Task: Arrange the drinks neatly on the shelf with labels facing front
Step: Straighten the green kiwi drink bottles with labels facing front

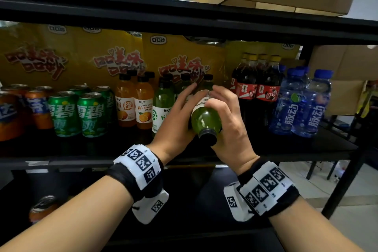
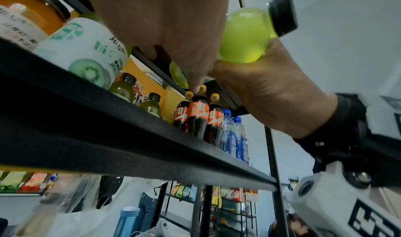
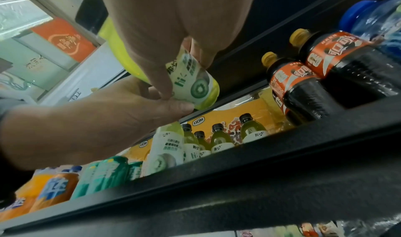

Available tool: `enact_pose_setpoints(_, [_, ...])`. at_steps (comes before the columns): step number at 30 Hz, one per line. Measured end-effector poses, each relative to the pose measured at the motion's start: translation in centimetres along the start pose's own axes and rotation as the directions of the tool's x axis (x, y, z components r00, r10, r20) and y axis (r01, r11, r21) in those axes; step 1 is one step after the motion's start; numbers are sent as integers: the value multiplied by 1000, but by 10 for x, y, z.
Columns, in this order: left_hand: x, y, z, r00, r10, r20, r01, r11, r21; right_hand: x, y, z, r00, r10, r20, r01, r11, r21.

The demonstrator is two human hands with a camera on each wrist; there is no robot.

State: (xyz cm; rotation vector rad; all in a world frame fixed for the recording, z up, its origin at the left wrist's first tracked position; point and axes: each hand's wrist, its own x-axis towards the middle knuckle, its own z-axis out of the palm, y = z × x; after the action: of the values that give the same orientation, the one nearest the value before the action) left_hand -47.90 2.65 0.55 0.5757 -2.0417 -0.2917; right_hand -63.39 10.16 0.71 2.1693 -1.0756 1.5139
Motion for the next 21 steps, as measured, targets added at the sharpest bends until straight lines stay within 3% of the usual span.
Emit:
enact_pose_setpoints(4, [3,3,-1,997,-4,-80,2,1000,-17,9,3,1,997,19,-72,-16,999,43])
enact_pose_setpoints(6, [5,5,-3,992,-110,-61,103,989,-110,18,5,-2,974,222,-41,-208,954,218])
enact_pose_setpoints(9, [7,8,-10,980,-199,1,199,980,-12,36,11,-8,867,494,68,-480,790,382])
enact_pose_setpoints(15, [24,17,-33,968,-200,153,149,945,292,59,39,-5,706,610,359,-708,610,357])
enact_pose_setpoints(18, [32,17,-63,992,-123,-32,126,929,347,65,51,9,667,636,388,-745,579,331])
enact_pose_setpoints(20, [38,14,-79,974,-13,-224,102,916,389,70,56,23,654,649,388,-755,591,285])
enact_pose_setpoints(21, [42,10,-84,965,10,-262,104,902,418,72,59,29,647,650,398,-759,599,256])
